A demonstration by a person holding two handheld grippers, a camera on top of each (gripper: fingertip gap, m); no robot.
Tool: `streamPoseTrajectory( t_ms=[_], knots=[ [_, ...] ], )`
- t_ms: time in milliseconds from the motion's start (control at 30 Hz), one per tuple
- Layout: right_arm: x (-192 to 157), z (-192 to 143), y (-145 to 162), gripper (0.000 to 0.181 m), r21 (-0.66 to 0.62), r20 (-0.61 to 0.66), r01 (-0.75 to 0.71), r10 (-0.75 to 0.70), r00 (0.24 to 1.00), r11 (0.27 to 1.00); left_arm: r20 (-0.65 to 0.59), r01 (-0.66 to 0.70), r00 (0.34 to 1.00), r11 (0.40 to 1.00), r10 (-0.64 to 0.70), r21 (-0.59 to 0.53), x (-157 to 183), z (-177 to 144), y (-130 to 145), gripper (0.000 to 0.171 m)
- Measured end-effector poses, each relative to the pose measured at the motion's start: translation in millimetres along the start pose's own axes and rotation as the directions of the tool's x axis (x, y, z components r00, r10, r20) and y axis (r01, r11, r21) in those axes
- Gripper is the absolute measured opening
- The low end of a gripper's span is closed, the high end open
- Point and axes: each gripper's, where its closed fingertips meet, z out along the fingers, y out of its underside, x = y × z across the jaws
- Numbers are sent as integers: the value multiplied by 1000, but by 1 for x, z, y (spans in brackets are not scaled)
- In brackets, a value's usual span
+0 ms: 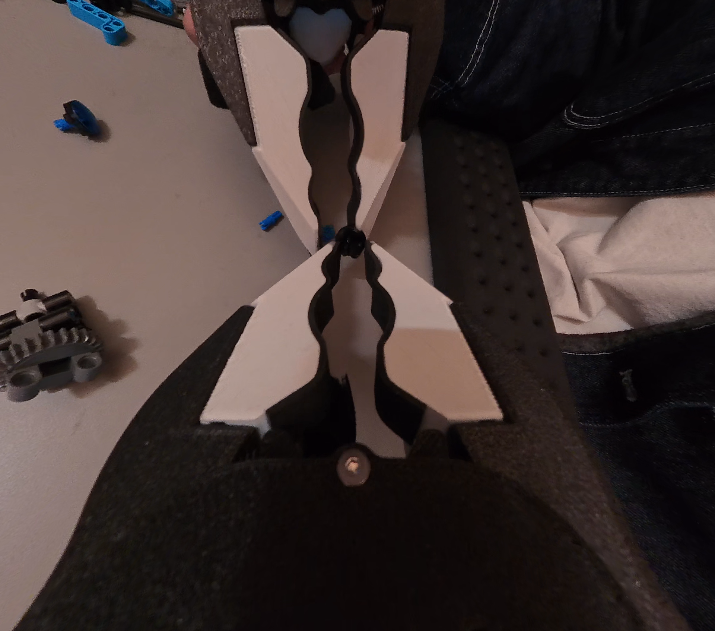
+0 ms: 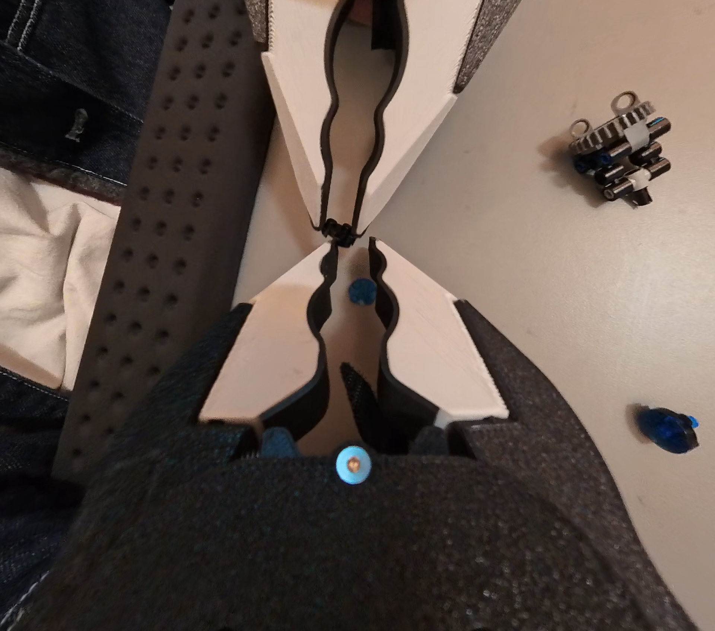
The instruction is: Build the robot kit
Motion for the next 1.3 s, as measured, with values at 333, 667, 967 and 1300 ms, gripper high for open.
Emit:
streamPoseTrajectory(
  t_ms=[333,667,967,1300],
  knots=[
    [2,-50,3,22,194,-199,-54,93,976,980,152,125,979,989,-135,79,-37,-20,-4,12],
    [-1,-10,28,19,116,-323,-33,69,944,993,125,84,988,996,-87,33,-24,-5,-2,12],
    [4,-4,29,7,100,-346,-18,51,937,995,141,48,989,998,-42,-37,-20,9,5,12],
    [3,-5,28,7,96,-360,-3,38,932,995,89,2,996,997,5,-76,-6,15,9,12]
  ],
)
